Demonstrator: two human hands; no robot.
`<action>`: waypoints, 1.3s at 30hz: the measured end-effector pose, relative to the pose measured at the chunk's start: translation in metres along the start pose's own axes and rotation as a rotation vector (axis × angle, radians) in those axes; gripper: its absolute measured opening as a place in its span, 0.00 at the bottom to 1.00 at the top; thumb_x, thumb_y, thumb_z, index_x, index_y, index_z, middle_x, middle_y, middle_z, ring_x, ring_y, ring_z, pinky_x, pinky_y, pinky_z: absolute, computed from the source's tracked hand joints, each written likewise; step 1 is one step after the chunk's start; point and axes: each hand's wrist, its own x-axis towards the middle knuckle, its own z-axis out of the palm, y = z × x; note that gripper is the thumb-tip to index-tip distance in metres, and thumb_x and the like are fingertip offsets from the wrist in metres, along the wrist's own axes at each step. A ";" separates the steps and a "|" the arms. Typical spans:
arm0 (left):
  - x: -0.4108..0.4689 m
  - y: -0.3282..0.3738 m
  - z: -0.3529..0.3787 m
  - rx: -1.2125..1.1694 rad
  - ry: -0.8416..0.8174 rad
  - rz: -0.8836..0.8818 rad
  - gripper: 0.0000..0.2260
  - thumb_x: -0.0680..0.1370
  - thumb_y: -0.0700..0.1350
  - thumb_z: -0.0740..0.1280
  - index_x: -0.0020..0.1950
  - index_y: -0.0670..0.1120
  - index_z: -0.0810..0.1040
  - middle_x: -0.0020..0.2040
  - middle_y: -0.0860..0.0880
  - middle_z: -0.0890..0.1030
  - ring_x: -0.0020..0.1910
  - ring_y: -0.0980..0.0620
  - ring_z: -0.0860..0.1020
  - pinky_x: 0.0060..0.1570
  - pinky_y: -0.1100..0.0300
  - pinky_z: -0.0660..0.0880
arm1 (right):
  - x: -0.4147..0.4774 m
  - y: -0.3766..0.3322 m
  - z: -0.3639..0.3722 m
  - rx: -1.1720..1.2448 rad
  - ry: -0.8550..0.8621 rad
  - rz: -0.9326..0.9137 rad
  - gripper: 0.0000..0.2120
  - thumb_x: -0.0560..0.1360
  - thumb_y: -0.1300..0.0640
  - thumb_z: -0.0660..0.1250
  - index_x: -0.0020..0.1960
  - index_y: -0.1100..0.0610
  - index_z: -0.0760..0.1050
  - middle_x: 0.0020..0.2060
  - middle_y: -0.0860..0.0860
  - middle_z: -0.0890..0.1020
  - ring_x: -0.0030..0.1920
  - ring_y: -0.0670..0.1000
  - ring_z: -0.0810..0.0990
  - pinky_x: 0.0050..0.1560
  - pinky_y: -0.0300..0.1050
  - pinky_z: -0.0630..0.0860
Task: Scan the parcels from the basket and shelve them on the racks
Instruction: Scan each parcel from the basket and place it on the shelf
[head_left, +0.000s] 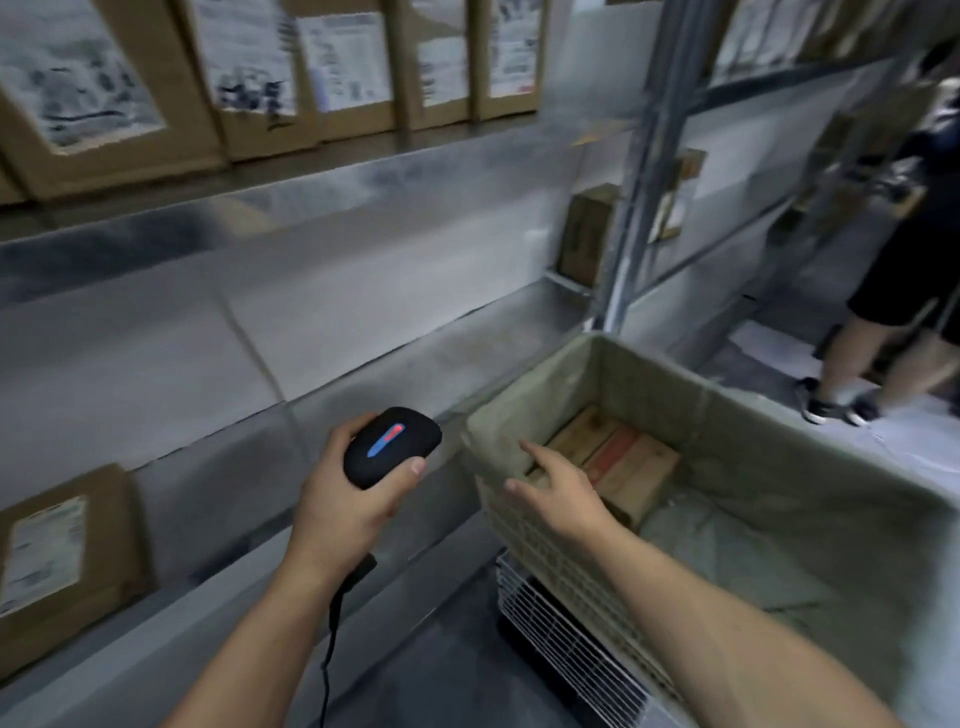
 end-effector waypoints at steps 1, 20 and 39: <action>0.002 0.001 0.013 0.000 -0.021 0.001 0.28 0.58 0.64 0.76 0.57 0.65 0.76 0.49 0.57 0.84 0.39 0.50 0.82 0.39 0.55 0.79 | -0.004 0.012 -0.008 0.015 0.019 0.021 0.32 0.78 0.48 0.71 0.78 0.55 0.66 0.75 0.53 0.70 0.76 0.52 0.67 0.69 0.35 0.59; 0.092 -0.011 0.167 0.115 -0.340 -0.033 0.34 0.60 0.64 0.76 0.65 0.57 0.77 0.54 0.58 0.83 0.48 0.61 0.82 0.52 0.47 0.82 | 0.007 0.140 -0.064 0.104 0.205 0.421 0.33 0.80 0.47 0.68 0.80 0.53 0.61 0.78 0.53 0.65 0.78 0.52 0.61 0.74 0.42 0.57; 0.234 -0.058 0.274 0.240 -0.700 -0.196 0.25 0.65 0.62 0.77 0.60 0.68 0.74 0.50 0.63 0.81 0.51 0.54 0.83 0.52 0.44 0.83 | 0.134 0.188 -0.038 0.185 0.284 0.752 0.31 0.80 0.48 0.67 0.79 0.54 0.62 0.78 0.54 0.64 0.78 0.54 0.62 0.75 0.45 0.58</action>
